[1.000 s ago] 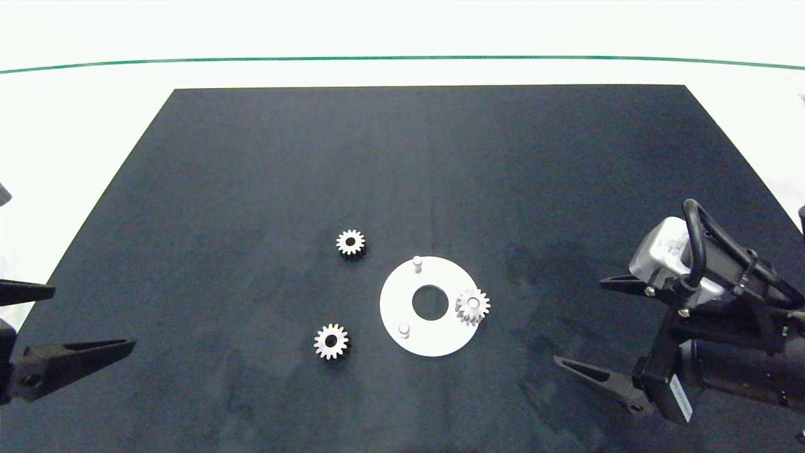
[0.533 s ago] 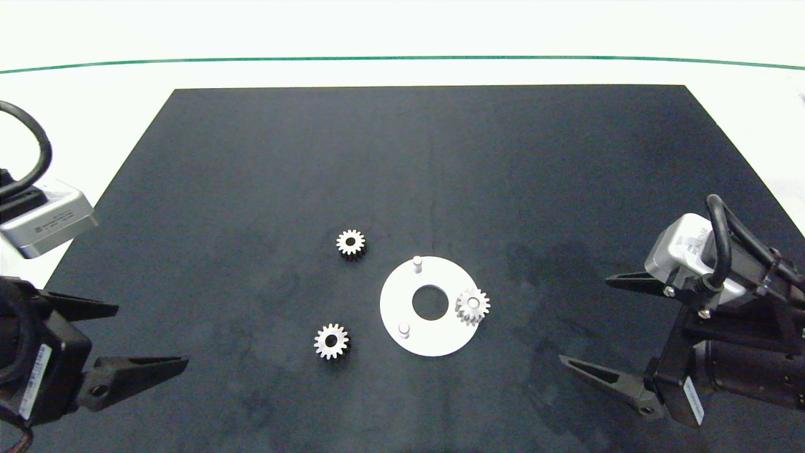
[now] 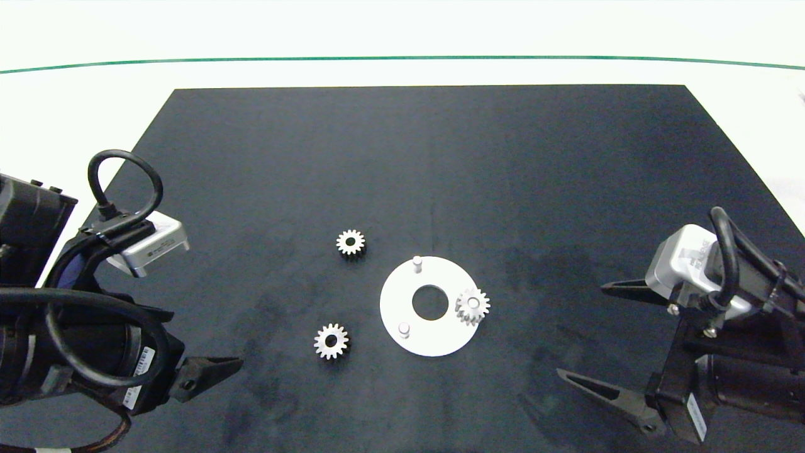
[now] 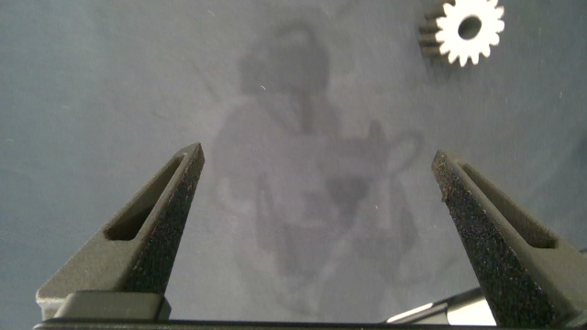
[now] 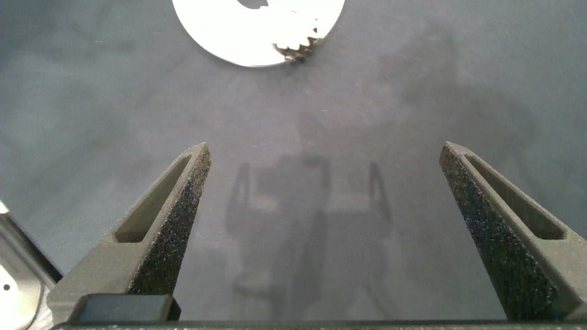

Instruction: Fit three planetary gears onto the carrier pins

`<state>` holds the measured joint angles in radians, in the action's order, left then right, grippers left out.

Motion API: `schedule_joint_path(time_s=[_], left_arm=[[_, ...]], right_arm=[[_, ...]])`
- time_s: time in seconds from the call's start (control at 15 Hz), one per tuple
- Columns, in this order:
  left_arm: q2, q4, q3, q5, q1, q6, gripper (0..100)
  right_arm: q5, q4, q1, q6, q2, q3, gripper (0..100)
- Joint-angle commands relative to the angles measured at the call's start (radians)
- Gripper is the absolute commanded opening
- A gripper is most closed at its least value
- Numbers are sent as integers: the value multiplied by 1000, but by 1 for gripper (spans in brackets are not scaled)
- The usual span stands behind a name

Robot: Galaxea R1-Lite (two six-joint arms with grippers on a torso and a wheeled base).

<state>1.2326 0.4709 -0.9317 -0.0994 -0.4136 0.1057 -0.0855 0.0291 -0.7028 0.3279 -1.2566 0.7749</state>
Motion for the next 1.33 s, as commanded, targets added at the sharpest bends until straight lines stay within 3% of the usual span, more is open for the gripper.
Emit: schedule_joint_path(time_s=[0.07,0.2,0.4,0.53,0.67,0.8,0.87,1.0,1.2,1.27,1.33], left_arm=[[27,5,14,-5,-13,2,100],[36,5,14,-3,-30,-3,100],[31,-21,60,-6,-126,-6,100],[31,-34,57,-14,-120,-8,100],[28,-35,33,-14,-123,-40,100],[54,-41,16,-16,-131,-37,100],[79,-67,1,-34,-151,15,100],[100,-70,2,-74,-160,65,100],[116,-103,-2,-82,-238,71,100],[139,-127,-2,-100,-260,71,100],[154,-140,-1,-137,-278,71,100]], right_arm=[[0,0,-20,2,11,-3,100],[0,2,-20,2,36,-3,100],[0,2,-20,2,49,-11,100],[0,2,-21,2,51,-11,100],[0,2,-21,3,66,-11,100],[1,2,-21,3,85,-13,100],[10,3,-21,2,103,-13,100],[17,15,-23,3,128,-14,100],[26,40,-35,17,143,-42,100],[30,40,-37,23,141,-42,100],[29,40,-40,25,140,-48,100]])
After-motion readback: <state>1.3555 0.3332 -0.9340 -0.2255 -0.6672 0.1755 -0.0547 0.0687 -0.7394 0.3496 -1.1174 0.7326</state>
